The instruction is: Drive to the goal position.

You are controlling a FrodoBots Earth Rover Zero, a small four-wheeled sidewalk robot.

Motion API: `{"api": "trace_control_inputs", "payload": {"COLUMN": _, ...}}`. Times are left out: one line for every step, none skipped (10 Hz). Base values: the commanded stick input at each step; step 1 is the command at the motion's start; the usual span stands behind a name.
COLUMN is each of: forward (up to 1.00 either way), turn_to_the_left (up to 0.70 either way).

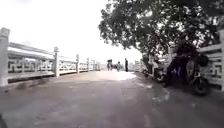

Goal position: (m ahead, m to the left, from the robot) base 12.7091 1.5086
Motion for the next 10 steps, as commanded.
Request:
{"api": "trace_control_inputs", "payload": {"forward": 0.7, "turn_to_the_left": 0.0}}
{"api": "trace_control_inputs", "payload": {"forward": 0.7, "turn_to_the_left": 0.0}}
{"api": "trace_control_inputs", "payload": {"forward": 0.7, "turn_to_the_left": 0.0}}
{"api": "trace_control_inputs", "payload": {"forward": 0.7, "turn_to_the_left": -0.02}}
{"api": "trace_control_inputs", "payload": {"forward": 0.7, "turn_to_the_left": -0.14}}
{"api": "trace_control_inputs", "payload": {"forward": 0.7, "turn_to_the_left": -0.1}}
{"api": "trace_control_inputs", "payload": {"forward": 0.7, "turn_to_the_left": 0.0}}
{"api": "trace_control_inputs", "payload": {"forward": 0.7, "turn_to_the_left": 0.0}}
{"api": "trace_control_inputs", "payload": {"forward": 0.7, "turn_to_the_left": 0.0}}
{"api": "trace_control_inputs", "payload": {"forward": 0.7, "turn_to_the_left": 0.0}}
